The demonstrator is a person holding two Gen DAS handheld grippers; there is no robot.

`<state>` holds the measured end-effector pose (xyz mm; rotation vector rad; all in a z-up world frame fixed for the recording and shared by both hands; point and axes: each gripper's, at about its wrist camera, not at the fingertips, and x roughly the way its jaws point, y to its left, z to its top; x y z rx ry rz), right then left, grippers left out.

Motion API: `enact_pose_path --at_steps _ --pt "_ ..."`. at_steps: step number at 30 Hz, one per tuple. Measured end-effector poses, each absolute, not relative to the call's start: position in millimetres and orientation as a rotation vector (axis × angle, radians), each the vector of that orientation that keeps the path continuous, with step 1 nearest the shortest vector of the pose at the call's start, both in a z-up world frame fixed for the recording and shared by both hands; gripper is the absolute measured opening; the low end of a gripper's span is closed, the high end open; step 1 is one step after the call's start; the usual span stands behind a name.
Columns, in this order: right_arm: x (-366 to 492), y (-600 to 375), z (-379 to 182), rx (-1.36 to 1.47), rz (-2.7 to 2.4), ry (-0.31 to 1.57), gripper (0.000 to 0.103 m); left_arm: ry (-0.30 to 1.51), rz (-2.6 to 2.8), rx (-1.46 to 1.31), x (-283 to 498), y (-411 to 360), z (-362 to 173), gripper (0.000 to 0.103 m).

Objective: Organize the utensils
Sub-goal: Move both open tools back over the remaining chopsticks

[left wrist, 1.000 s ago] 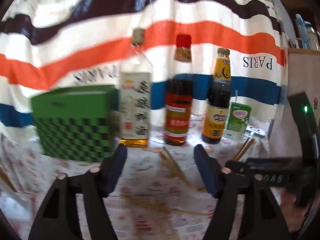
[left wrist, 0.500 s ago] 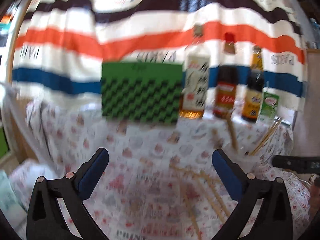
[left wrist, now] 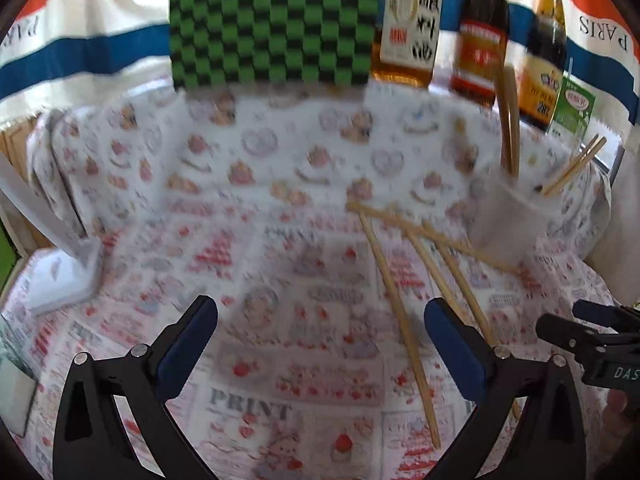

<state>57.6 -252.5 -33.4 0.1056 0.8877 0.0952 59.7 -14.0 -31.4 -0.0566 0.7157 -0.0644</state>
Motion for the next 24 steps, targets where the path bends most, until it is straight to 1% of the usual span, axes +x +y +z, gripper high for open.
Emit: enact_pose_path --at_steps 11,13,15,18,19,21,22,23,24 --pt "64 -257 -40 0.101 0.07 0.919 0.092 0.878 -0.122 -0.078 75 -21 -56 0.102" --pt "65 -259 -41 0.108 0.065 0.925 0.092 0.905 -0.16 -0.053 74 -29 -58 0.102" --pt "65 -260 -41 0.111 0.06 0.927 0.092 0.914 -0.192 0.003 71 -42 -61 0.1" --pt "67 -263 -41 0.115 0.041 0.926 0.092 0.904 -0.207 0.103 64 -59 -63 0.094" --pt "67 -265 -41 0.118 0.037 0.927 0.092 0.904 -0.208 0.127 62 -64 -63 0.089" --pt "68 -266 -40 0.122 0.028 0.927 0.092 0.916 -0.186 0.145 61 -69 -65 0.074" --pt "68 -267 -40 0.123 0.025 0.926 0.092 0.924 -0.158 0.149 60 -69 -66 0.059" --pt "68 -267 -40 0.122 0.023 0.925 0.092 0.927 -0.149 0.145 60 -70 -66 0.051" --pt "67 -267 -40 0.121 0.022 0.924 0.092 0.928 -0.164 0.142 59 -71 -66 0.051"
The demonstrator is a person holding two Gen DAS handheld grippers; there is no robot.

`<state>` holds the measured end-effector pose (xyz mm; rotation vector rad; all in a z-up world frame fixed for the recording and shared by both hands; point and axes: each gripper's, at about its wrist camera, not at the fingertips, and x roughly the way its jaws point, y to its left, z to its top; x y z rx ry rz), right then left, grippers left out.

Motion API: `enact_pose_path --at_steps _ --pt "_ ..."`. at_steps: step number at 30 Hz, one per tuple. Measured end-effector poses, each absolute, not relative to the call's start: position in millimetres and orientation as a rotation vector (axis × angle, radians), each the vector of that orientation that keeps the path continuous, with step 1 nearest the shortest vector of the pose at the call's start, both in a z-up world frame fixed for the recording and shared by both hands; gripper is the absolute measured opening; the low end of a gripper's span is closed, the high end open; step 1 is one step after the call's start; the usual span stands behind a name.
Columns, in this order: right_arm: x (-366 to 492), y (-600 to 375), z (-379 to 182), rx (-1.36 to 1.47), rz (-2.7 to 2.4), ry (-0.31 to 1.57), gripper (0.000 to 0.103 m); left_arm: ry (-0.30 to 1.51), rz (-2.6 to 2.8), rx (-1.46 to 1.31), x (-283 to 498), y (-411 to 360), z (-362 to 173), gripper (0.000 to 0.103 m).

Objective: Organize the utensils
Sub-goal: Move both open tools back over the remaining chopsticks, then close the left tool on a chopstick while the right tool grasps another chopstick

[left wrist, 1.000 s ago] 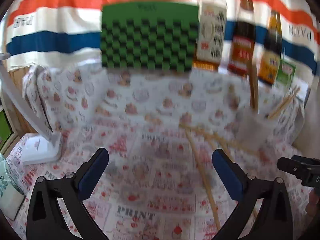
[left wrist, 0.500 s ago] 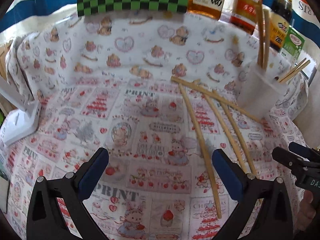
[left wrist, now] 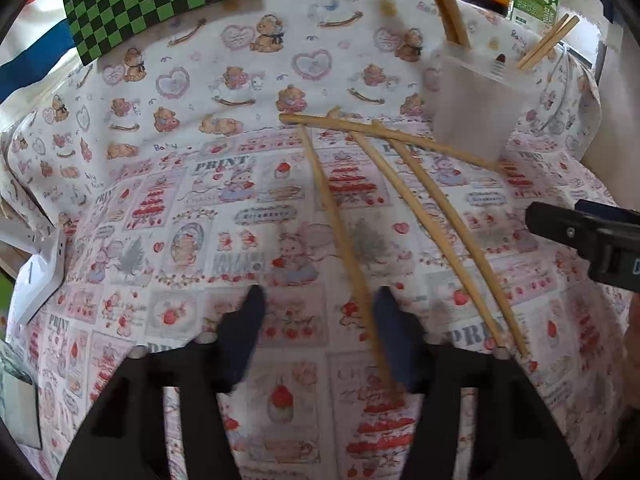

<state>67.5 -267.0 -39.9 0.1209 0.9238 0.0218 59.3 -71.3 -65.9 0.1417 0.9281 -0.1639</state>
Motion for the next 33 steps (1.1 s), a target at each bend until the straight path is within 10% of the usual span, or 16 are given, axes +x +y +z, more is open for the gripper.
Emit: enact_pose_path --at_steps 15,25,33 --pt "64 -259 -38 0.117 0.098 0.929 0.092 0.953 -0.128 0.074 66 -54 -66 0.049" --pt "63 -224 -56 0.037 0.232 1.007 0.038 0.958 -0.088 0.009 72 -36 -66 0.024" --pt "56 -201 -61 -0.116 0.22 0.966 0.029 0.976 -0.101 -0.059 75 -24 -65 0.007"
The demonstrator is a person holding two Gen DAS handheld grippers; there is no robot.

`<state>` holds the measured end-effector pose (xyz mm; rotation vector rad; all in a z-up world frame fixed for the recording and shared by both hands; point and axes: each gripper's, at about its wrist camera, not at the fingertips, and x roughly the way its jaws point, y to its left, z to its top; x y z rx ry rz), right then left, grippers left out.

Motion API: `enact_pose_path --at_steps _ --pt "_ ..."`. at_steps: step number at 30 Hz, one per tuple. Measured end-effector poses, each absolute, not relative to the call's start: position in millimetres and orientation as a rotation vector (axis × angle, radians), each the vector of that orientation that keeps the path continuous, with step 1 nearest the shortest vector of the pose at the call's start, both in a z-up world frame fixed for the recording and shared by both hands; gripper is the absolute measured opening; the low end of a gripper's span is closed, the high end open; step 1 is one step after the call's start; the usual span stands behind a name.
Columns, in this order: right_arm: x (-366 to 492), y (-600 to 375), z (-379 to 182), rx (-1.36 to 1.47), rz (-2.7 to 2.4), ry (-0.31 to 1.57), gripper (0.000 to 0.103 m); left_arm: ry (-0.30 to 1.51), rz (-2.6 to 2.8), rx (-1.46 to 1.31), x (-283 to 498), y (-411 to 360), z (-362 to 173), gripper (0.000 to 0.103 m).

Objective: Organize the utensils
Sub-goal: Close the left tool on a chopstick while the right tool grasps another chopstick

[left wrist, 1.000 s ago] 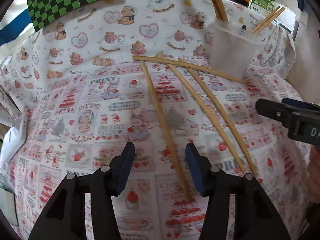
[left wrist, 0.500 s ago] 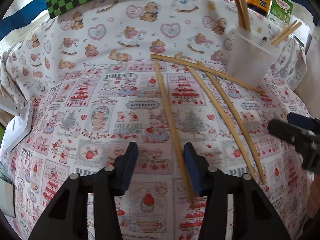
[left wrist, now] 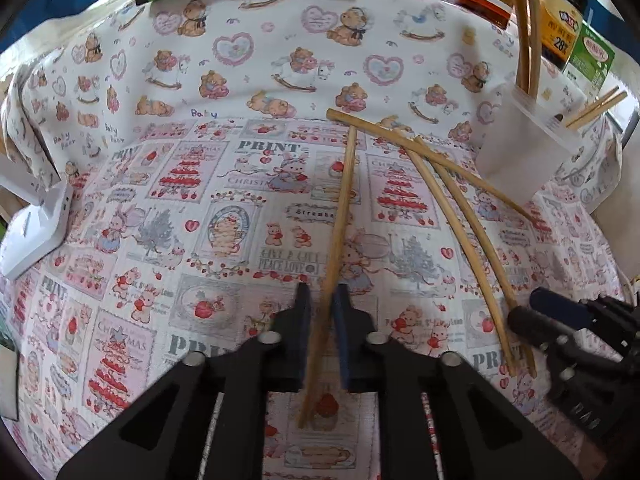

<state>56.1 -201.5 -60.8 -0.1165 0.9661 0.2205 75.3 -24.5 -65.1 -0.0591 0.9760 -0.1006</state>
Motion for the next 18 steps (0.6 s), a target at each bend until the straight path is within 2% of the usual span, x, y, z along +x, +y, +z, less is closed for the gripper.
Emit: enact_pose_path --at_steps 2,4,10,18 --pt "54 -198 -62 -0.142 0.218 0.949 0.025 0.956 -0.113 -0.092 74 -21 -62 0.007" --pt "54 -197 -62 -0.141 0.222 0.947 0.006 0.9 -0.125 -0.114 69 -18 -52 0.006" --pt "52 -210 -51 -0.064 0.222 0.911 0.006 0.704 -0.147 -0.148 46 -14 -19 0.005" --pt "18 -241 8 0.104 0.238 0.598 0.006 0.49 -0.162 -0.217 20 -1 11 0.005"
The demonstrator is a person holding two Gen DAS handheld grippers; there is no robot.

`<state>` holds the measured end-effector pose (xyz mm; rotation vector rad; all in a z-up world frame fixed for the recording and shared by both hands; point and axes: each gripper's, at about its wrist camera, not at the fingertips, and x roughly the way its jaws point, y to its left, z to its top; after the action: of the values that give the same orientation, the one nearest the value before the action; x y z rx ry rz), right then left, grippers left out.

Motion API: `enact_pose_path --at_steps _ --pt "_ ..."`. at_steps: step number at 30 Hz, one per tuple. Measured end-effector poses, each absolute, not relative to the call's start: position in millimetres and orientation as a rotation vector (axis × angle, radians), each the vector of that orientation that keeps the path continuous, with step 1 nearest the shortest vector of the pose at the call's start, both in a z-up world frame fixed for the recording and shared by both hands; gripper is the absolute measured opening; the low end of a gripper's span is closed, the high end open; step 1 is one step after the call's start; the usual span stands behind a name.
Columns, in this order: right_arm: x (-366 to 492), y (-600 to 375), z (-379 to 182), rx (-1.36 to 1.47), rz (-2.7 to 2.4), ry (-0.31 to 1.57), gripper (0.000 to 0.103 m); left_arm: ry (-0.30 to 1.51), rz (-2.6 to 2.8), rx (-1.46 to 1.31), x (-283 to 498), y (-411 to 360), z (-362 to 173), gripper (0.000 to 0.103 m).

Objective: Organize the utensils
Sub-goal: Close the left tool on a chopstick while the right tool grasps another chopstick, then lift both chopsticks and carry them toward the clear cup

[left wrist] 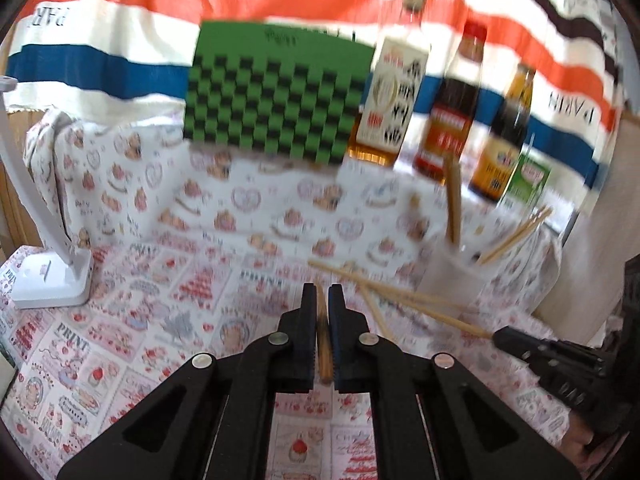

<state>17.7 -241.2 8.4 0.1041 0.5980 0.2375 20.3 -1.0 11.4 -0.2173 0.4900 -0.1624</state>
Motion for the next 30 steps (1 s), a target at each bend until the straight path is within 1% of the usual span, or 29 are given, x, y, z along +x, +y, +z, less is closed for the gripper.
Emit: enact_pose_path --at_steps 3,15,30 --pt "6 -246 23 0.125 0.236 0.505 0.006 0.437 -0.161 -0.238 13 6 18 0.005" --pt "-28 -257 50 0.172 0.271 0.281 0.006 0.316 -0.166 -0.252 -7 12 31 0.005" --pt "-37 -261 56 0.182 0.283 0.249 0.006 0.254 -0.183 -0.249 -21 15 40 0.004"
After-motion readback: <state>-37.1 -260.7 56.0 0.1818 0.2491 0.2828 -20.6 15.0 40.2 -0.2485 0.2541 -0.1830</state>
